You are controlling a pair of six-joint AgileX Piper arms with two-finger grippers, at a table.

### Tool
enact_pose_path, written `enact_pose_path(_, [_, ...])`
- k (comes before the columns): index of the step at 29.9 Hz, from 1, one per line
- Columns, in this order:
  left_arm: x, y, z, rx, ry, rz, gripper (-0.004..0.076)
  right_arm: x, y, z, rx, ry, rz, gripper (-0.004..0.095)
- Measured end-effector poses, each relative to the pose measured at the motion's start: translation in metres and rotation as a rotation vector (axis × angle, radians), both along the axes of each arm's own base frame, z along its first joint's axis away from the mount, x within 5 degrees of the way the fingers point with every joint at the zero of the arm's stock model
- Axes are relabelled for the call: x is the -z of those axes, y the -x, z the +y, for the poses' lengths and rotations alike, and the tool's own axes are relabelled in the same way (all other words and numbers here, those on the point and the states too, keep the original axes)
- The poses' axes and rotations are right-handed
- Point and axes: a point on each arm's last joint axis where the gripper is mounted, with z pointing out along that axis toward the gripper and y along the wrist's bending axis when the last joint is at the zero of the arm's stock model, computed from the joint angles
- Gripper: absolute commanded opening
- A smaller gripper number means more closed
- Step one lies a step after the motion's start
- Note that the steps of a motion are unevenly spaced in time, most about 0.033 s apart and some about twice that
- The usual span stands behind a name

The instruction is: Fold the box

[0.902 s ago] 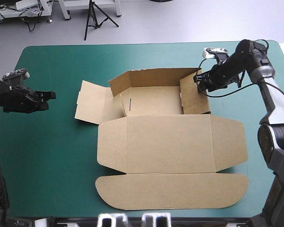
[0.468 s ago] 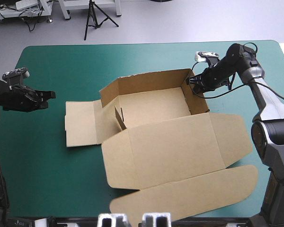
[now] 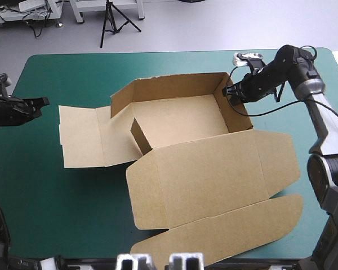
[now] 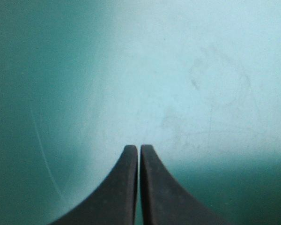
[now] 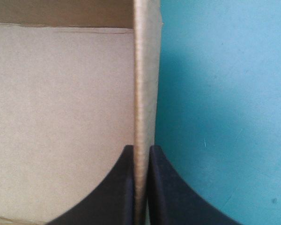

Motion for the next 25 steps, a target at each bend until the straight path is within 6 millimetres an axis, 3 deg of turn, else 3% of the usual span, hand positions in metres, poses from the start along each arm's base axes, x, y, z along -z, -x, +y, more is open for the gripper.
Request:
enact_pose_path(4, [0.002, 0.002, 0.017, -0.025, 0.132, -0.045, 0.0003, -0.035, 0.019, -0.002, -0.003, -0.013, -0.081, -0.0018])
enact_pose_path(8, [0.003, -0.001, 0.023, 0.015, 0.287, -0.111, 0.0003, -0.070, 0.044, -0.005, -0.009, -0.025, -0.168, -0.0018])
enact_pose_path(14, [0.002, -0.015, 0.009, 0.174, 0.565, -0.234, 0.0003, -0.113, 0.080, -0.009, -0.012, -0.039, -0.280, -0.0017])
enact_pose_path(17, [0.002, -0.019, 0.005, 0.182, 0.602, -0.254, 0.0003, -0.127, 0.092, -0.010, -0.002, -0.067, -0.329, -0.0017])
enact_pose_path(25, [-0.012, -0.023, -0.038, 0.304, 0.613, -0.259, 0.0003, -0.143, 0.092, -0.006, 0.048, -0.167, -0.431, -0.0017])
